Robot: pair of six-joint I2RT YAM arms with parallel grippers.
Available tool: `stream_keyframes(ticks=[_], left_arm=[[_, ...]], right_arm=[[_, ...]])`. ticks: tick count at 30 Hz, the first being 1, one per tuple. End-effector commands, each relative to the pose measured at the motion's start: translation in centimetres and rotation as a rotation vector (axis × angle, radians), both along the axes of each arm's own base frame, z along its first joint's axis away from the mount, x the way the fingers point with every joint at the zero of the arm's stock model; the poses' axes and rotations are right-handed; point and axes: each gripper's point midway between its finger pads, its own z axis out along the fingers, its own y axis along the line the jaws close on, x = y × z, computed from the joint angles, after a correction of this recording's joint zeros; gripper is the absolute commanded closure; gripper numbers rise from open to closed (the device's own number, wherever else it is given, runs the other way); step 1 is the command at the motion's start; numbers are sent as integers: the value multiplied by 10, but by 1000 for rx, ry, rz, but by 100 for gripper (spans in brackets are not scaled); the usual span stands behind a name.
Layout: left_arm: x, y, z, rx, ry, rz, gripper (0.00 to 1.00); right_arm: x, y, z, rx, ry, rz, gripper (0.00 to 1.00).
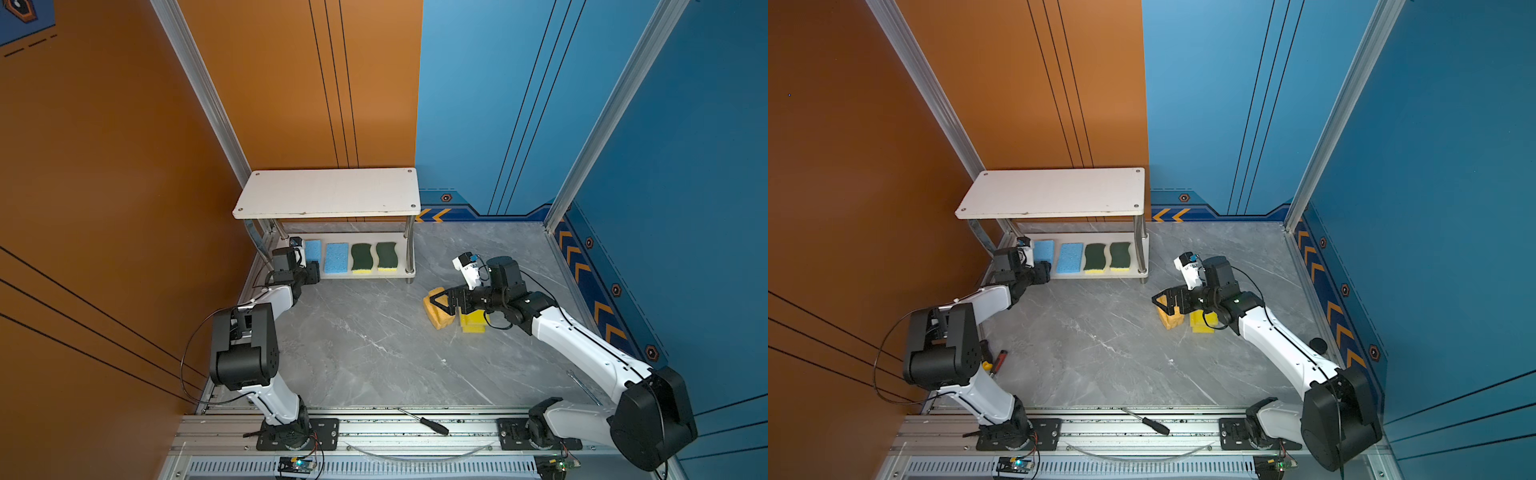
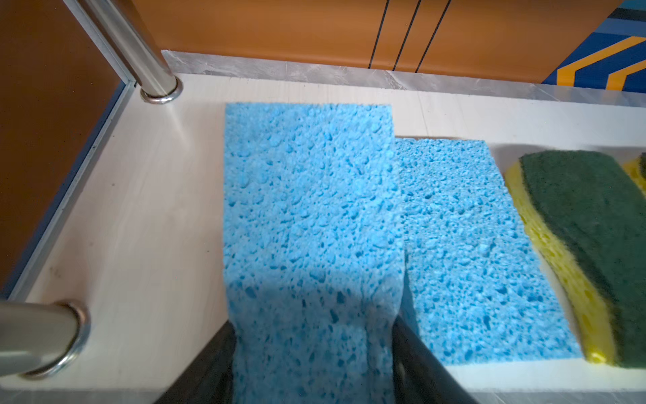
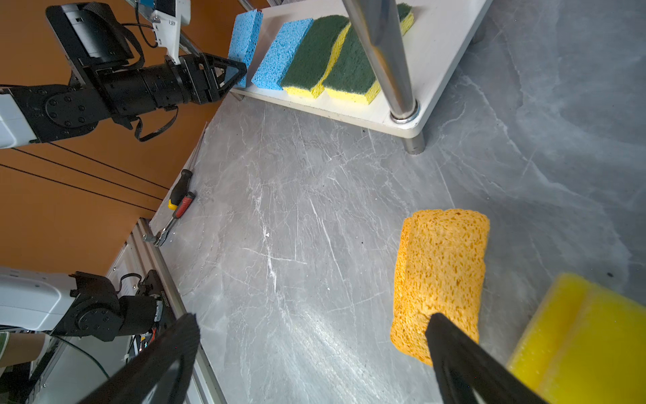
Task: Place and organize the cleaning sponges onto the shelf
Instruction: 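Lower the blue sponge beside the other blue sponge and release it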
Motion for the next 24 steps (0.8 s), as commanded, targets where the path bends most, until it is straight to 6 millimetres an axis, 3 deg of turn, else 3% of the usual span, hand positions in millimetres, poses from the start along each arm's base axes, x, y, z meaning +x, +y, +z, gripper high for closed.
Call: stream_keyframes(ticks=[1, 15, 16, 24], left_arm=[[12, 4, 13, -5, -42, -13, 34], [10, 9, 2, -15, 23, -23, 32], [16, 11, 13, -2, 9, -24, 32], [13, 14, 7, 48, 54, -27, 31]], right_arm=[[-2, -7, 2, -19, -6, -21, 0], [-1, -8, 0, -25, -3, -28, 0], [-1, -8, 0, -25, -2, -30, 0], [-1, -8, 0, -25, -2, -27, 0]])
